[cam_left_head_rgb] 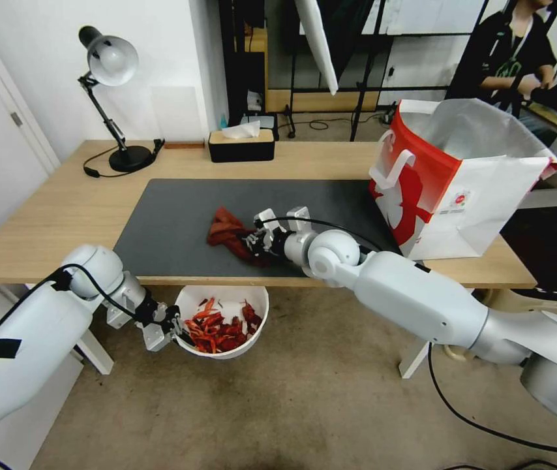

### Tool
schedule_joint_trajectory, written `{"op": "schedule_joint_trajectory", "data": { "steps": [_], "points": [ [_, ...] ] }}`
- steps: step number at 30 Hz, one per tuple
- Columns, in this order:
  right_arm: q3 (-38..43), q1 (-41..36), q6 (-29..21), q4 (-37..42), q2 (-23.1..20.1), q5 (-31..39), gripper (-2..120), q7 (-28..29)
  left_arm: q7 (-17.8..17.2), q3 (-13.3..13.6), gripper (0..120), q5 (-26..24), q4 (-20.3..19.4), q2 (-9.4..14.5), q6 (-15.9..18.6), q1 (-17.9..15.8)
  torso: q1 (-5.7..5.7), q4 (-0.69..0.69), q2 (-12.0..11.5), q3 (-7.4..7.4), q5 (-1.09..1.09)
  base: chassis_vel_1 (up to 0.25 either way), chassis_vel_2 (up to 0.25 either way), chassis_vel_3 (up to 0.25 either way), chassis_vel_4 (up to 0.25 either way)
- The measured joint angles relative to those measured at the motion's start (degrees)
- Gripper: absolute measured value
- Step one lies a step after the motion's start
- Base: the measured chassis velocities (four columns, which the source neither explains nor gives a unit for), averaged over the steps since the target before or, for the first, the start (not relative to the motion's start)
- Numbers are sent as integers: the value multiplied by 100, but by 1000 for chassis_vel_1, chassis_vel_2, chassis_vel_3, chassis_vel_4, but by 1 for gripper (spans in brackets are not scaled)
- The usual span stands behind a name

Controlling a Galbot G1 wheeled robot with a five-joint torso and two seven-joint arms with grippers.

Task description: Sweep shrimp from table into container with towel, then put container into takeout bag.

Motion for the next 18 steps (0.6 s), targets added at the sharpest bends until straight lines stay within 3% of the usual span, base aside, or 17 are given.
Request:
{"op": "schedule_joint_trajectory", "data": {
  "steps": [11, 18],
  "points": [
    [-239, -1, -2, 405, -154, 40, 1, -161, 0, 0, 0, 9, 56, -14, 0, -48, 0, 0, 0, 0, 0, 0, 0, 0, 0],
    [-716, 175, -88, 1024, -399, 111, 1, -616, -1, -4, 0, 9, 177, -32, 0, -150, 1, 0, 0, -1, 0, 0, 0, 0, 0]
  ]
}}
